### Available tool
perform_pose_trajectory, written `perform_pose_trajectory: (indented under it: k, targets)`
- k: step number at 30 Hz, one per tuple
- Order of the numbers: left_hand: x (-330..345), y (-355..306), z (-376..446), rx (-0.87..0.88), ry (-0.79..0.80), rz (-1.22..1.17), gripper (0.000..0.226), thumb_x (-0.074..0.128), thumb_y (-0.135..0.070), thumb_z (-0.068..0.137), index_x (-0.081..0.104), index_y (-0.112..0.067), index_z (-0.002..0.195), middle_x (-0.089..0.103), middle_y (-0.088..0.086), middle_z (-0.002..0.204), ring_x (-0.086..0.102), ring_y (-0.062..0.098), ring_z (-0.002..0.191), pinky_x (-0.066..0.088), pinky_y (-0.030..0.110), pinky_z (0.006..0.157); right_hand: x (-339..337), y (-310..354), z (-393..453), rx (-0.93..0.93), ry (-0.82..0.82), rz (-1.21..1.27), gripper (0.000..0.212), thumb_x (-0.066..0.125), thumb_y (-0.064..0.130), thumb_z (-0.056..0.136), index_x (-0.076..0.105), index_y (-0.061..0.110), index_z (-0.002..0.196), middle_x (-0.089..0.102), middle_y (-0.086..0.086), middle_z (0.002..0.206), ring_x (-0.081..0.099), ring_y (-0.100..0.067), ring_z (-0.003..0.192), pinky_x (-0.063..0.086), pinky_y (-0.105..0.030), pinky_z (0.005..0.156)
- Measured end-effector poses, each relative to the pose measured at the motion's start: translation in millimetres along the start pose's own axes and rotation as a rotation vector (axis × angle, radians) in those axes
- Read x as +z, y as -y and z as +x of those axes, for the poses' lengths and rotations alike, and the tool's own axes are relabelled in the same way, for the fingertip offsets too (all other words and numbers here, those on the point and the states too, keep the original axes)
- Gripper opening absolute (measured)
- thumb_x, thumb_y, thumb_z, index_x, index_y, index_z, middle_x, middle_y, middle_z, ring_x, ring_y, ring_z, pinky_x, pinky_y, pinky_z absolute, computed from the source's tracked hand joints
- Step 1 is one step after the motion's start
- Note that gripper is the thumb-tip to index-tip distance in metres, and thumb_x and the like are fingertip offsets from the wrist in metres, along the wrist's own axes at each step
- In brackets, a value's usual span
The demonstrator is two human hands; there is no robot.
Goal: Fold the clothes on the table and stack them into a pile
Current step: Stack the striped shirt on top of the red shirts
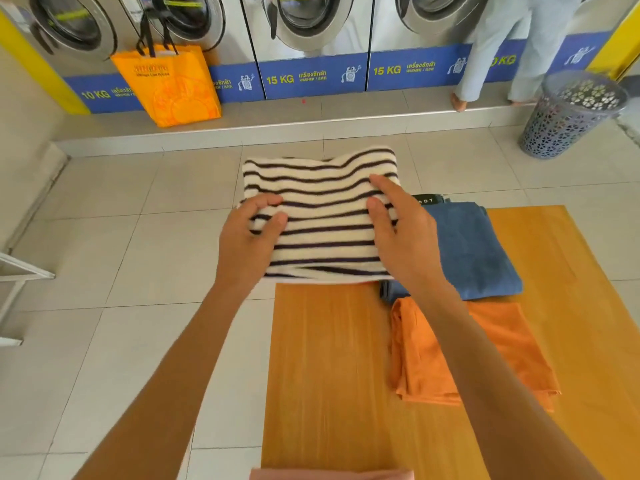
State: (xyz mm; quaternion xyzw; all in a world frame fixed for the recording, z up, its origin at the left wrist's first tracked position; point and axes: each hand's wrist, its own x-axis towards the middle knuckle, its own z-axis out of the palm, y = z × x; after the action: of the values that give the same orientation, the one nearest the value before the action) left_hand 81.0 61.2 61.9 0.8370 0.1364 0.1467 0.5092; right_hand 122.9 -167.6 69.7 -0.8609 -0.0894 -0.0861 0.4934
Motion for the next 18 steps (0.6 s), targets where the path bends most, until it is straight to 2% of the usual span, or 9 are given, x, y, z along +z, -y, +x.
perform_pose_trajectory:
  k: [4,7,11,13,18]
  targets:
    - [27,23,57,-0.028,-0.033,0.085,0.028,0.062,-0.039,0.091,0.066,-0.033,0.118,0.06,-0.006,0.128,0.054,0.012,0.118,0.047,0.042,0.104,38,-42,57,-0.002,0.061,-0.085,0.04,0.045,0.031,0.106,0.053,0.026,0.144,0.066,-0.01,0.128,0.062,-0.025,0.114,0.052,-0.04,0.098]
    - [50,49,78,-0.09,0.016,0.109,0.026,0.062,-0.035,0.092,0.067,-0.033,0.118,0.06,-0.006,0.126,0.056,0.016,0.117,0.049,0.041,0.103,61,-76,78,0.063,0.119,-0.125,0.039,0.045,0.03,0.105,0.054,0.025,0.143,0.066,-0.012,0.128,0.061,-0.028,0.116,0.051,-0.044,0.099]
    - [69,85,84,-0.353,0.176,0.032,0.031,0.065,-0.026,0.092,0.066,-0.033,0.123,0.056,0.002,0.133,0.057,0.025,0.12,0.052,0.04,0.101,77,-118,74,0.211,0.226,-0.198,0.039,0.043,0.028,0.106,0.053,0.026,0.143,0.063,-0.016,0.127,0.059,-0.033,0.116,0.051,-0.046,0.097]
    - [73,94,84,-0.423,0.194,-0.015,0.033,0.067,-0.023,0.092,0.067,-0.032,0.123,0.056,0.004,0.134,0.057,0.027,0.121,0.052,0.041,0.1,81,-132,72,0.235,0.259,-0.21,0.039,0.042,0.029,0.106,0.053,0.027,0.143,0.062,-0.017,0.126,0.059,-0.034,0.114,0.051,-0.046,0.096]
    - [63,87,95,-0.337,0.103,-0.066,0.031,0.067,-0.02,0.092,0.07,-0.035,0.118,0.058,0.002,0.133,0.059,0.023,0.117,0.054,0.039,0.098,88,-128,89,0.119,0.155,-0.148,0.037,0.044,0.031,0.105,0.059,0.027,0.139,0.068,-0.013,0.114,0.064,-0.029,0.103,0.055,-0.046,0.09]
